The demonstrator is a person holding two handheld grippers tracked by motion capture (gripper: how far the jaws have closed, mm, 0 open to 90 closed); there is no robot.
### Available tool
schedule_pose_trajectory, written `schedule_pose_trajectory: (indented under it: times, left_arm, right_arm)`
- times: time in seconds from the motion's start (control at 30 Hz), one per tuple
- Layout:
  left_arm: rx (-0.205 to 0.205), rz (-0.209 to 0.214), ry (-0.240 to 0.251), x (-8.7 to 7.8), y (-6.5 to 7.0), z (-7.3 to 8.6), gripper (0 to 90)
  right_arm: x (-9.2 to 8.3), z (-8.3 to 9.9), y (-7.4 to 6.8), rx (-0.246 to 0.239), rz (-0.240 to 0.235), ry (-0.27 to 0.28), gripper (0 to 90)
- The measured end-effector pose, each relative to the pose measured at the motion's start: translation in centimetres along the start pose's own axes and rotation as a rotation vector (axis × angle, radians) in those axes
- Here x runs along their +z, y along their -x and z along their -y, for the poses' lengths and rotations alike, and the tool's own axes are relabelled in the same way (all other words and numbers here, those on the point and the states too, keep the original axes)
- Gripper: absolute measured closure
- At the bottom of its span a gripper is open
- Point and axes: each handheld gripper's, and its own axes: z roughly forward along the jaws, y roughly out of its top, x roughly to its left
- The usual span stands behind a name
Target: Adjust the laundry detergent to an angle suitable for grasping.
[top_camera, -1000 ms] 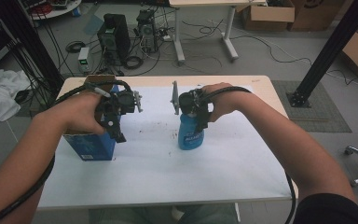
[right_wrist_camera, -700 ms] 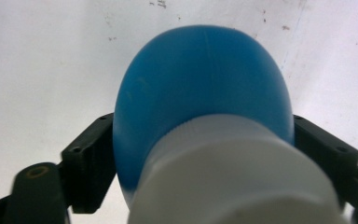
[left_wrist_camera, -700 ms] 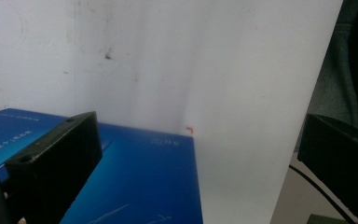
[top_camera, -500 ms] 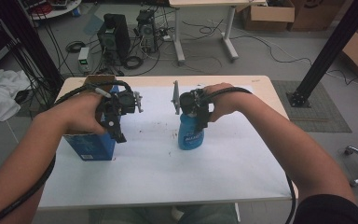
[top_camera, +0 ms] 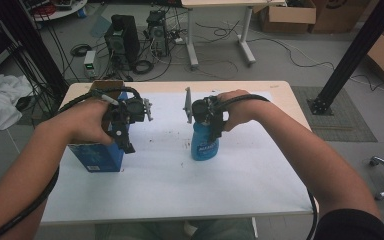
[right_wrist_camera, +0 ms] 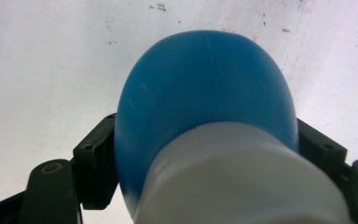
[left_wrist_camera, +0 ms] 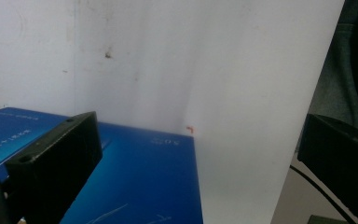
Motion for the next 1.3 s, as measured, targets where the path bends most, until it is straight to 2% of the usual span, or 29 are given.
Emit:
schedule_pose_trajectory:
  times: [0.2,0.3,0.43,0.97,1.2,1.3]
  left_arm:
    - [-0.002,-0.001,0.002,0.0,0.0,0.1,0.1]
    - [0.0,-0.001,0.003,0.1,0.0,0.0,0.1]
    - [0.001,0.0,0.002,0.2,-0.1,-0.1,0.1]
    - [0.004,-0.001,0.004,0.4,0.0,0.0,0.1]
    - [0.008,-0.004,0.008,0.3,0.2,-0.1,0.1]
    - [0.011,-0.006,0.003,0.2,0.3,-0.2,0.1]
  right_arm:
    - [0.1,0.0,0.0,-0.002,0.006,-0.001,26.7]
    - [0.0,0.0,-0.1,-0.006,0.02,-0.002,32.4]
    - [0.1,0.1,-0.1,-0.014,0.006,0.002,38.7]
    - [0.0,0.1,-0.2,-0.016,0.0,0.001,40.2]
    - [-0.4,0.3,-0.4,0.009,-0.005,-0.002,40.2]
    - [-1.1,0.6,-0.5,0.033,-0.003,0.006,40.1]
